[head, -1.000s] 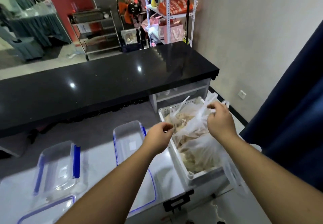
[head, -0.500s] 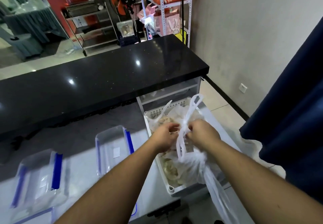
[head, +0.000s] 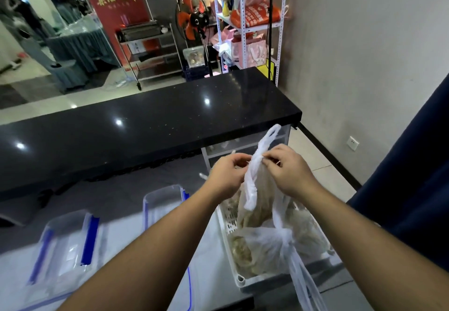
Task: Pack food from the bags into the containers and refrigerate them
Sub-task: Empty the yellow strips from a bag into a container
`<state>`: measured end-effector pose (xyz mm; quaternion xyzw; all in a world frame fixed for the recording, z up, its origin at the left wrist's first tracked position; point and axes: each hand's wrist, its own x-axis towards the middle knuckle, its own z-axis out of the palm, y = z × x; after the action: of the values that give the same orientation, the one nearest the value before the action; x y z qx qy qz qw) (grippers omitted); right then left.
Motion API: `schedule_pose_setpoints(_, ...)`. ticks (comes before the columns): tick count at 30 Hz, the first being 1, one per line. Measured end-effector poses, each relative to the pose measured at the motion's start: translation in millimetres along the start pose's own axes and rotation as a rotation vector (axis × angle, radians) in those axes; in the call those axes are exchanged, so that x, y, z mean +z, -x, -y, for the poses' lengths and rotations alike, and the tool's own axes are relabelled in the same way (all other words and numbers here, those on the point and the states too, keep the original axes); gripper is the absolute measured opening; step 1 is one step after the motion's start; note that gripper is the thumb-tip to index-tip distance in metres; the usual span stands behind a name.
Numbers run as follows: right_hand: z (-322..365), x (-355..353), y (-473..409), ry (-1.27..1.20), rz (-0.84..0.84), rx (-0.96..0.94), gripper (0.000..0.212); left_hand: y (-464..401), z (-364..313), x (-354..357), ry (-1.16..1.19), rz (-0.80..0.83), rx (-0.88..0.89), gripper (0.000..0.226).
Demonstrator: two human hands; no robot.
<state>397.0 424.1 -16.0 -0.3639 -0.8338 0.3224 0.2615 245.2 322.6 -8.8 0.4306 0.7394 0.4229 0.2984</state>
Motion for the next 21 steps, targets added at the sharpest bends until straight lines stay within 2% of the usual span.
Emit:
schedule_pose_setpoints(5,16,-11,-13,-0.169,-0.074,-0.081,0.013,-2,-20,-10,0.06,-0.115,0.061,0.003)
schedule_pose_setpoints(9,31,-22,-18,-0.311,-0.082,-0.091,0.012,0,-36,-21,0.123,-0.134,0.137,0.005)
schedule_pose_setpoints(11,36,-28,-18,-0.337,-0.075,-0.08,0.014,0,-41,-29,0.099,-0.196,0.169,0.01)
schedule_pose_setpoints(17,32,-25,-11,-0.119,-0.042,-0.106,0.014,6,-25,-52,-0.062,-0.288,0.146,0.012)
schedule_pose_setpoints(21,22,-15,-5,0.004,-0.052,-0.044,0.015,15,-5,-54,-0.162,-0.324,0.079,0.014)
